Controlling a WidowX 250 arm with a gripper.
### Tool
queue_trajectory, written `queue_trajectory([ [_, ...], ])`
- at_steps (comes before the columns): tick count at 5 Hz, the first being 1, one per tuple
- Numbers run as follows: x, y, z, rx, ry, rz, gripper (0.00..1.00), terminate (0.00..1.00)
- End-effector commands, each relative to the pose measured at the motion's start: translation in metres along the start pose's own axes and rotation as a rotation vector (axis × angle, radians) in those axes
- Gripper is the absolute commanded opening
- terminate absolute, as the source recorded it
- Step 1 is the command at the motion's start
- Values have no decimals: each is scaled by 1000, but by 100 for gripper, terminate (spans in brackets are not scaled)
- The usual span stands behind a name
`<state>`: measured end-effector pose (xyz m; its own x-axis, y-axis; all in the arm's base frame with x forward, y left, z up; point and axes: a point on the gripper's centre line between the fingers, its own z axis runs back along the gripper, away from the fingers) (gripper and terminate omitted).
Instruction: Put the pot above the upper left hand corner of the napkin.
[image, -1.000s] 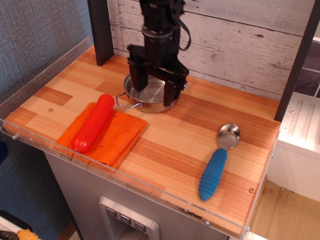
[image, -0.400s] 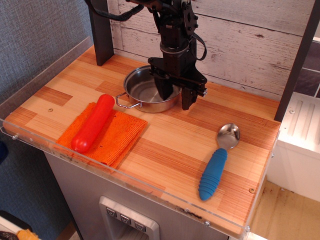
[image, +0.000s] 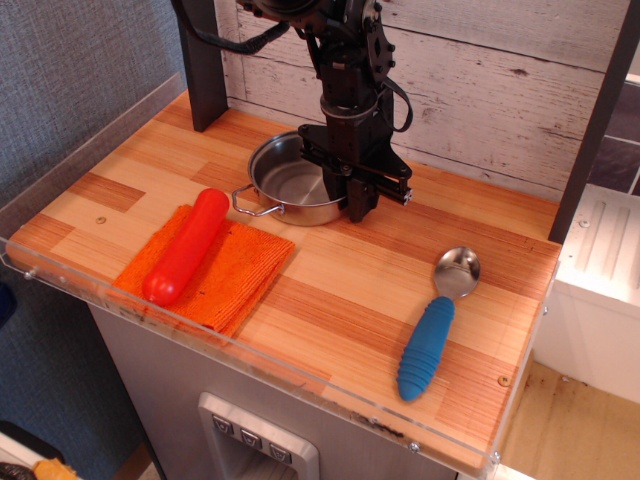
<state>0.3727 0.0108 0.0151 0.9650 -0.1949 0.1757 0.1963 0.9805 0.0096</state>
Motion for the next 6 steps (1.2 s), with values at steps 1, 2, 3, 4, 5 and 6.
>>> queue_trajectory([
  [1, 9, 16, 13, 14, -21, 32, 0, 0],
  [2, 18, 22, 35, 44, -59, 78, 0, 0],
  [3, 16, 25, 75, 26, -141, 119, 0, 0],
  [4, 0, 36, 108, -7, -200, 125, 0, 0],
  [5, -30, 66, 123, 50, -166, 189, 0, 0],
  [6, -65, 102, 117, 135, -92, 312, 0, 0],
])
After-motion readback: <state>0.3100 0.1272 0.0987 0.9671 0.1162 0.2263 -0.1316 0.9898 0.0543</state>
